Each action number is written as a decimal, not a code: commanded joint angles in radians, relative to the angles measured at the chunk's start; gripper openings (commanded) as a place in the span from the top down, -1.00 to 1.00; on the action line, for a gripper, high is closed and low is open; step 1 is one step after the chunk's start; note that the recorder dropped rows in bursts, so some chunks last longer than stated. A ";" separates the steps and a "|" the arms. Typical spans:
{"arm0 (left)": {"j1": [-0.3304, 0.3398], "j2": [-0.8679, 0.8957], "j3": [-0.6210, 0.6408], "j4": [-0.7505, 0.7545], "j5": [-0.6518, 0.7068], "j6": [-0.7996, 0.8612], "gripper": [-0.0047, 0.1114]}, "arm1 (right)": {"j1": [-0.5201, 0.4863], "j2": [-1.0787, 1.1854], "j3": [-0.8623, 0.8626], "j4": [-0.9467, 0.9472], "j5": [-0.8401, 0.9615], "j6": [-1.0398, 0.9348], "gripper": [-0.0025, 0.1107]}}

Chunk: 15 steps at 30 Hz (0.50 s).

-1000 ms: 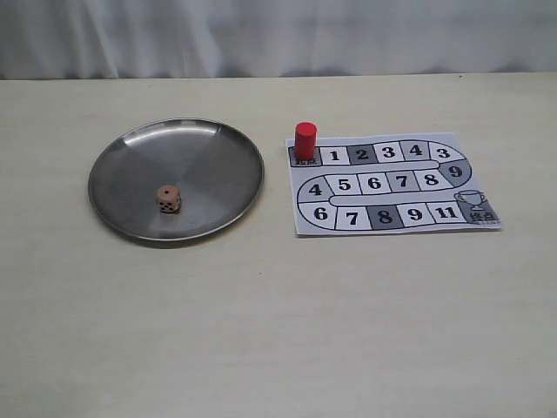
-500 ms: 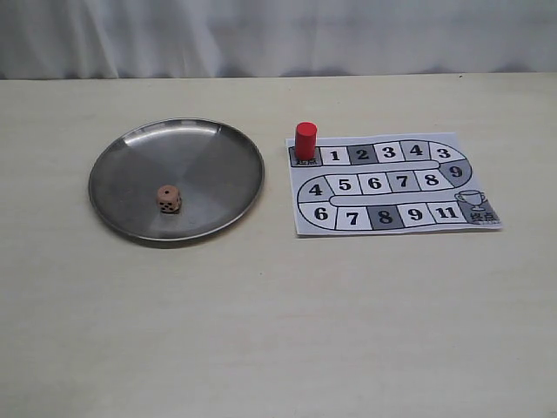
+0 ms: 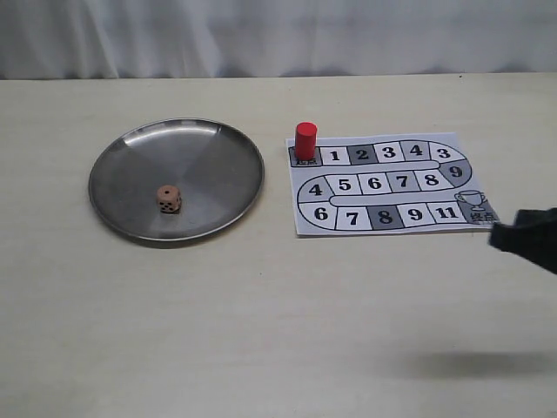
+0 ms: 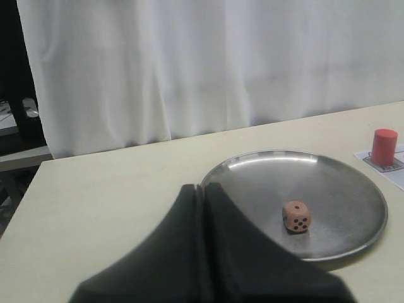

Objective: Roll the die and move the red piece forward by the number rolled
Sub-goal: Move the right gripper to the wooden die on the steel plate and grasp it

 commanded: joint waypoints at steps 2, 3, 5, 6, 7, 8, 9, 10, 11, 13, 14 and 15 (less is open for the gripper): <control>-0.001 -0.001 0.002 -0.004 -0.009 -0.002 0.92 | 0.243 0.300 -0.175 -0.011 -0.025 -0.004 0.87; -0.001 -0.001 0.002 -0.004 -0.009 -0.002 0.92 | 0.286 0.354 -0.225 -0.011 -0.025 -0.004 0.85; -0.001 -0.001 0.002 -0.004 -0.009 -0.002 0.92 | 0.359 0.458 -0.341 -0.011 -0.001 -0.004 0.70; -0.001 -0.001 0.002 -0.004 -0.009 -0.002 0.92 | 0.390 0.509 -0.406 -0.011 0.028 -0.004 0.59; -0.001 -0.001 0.002 -0.004 -0.009 -0.002 0.92 | 0.413 0.549 -0.459 -0.011 0.054 -0.004 0.48; -0.001 -0.001 0.002 -0.004 -0.009 -0.002 0.92 | 0.439 0.599 -0.528 -0.019 0.090 -0.015 0.34; -0.001 -0.001 0.002 -0.004 -0.009 -0.002 0.92 | 0.465 0.648 -0.597 -0.019 0.130 -0.042 0.22; -0.001 -0.001 0.002 -0.004 -0.009 -0.002 0.92 | 0.484 0.687 -0.651 -0.019 0.166 -0.068 0.12; -0.001 -0.001 0.002 -0.004 -0.009 -0.002 0.92 | 0.506 0.735 -0.718 -0.019 0.195 -0.075 0.02; -0.001 -0.001 0.002 -0.004 -0.009 -0.002 0.92 | 0.542 0.818 -0.848 -0.019 0.231 -0.075 -0.13; -0.001 -0.001 0.002 -0.004 -0.009 -0.002 0.92 | 0.556 0.862 -0.913 -0.019 0.256 -0.077 -0.19; -0.001 -0.001 0.002 -0.004 -0.009 -0.002 0.92 | 0.567 0.903 -0.977 -0.019 0.280 -0.083 -0.23</control>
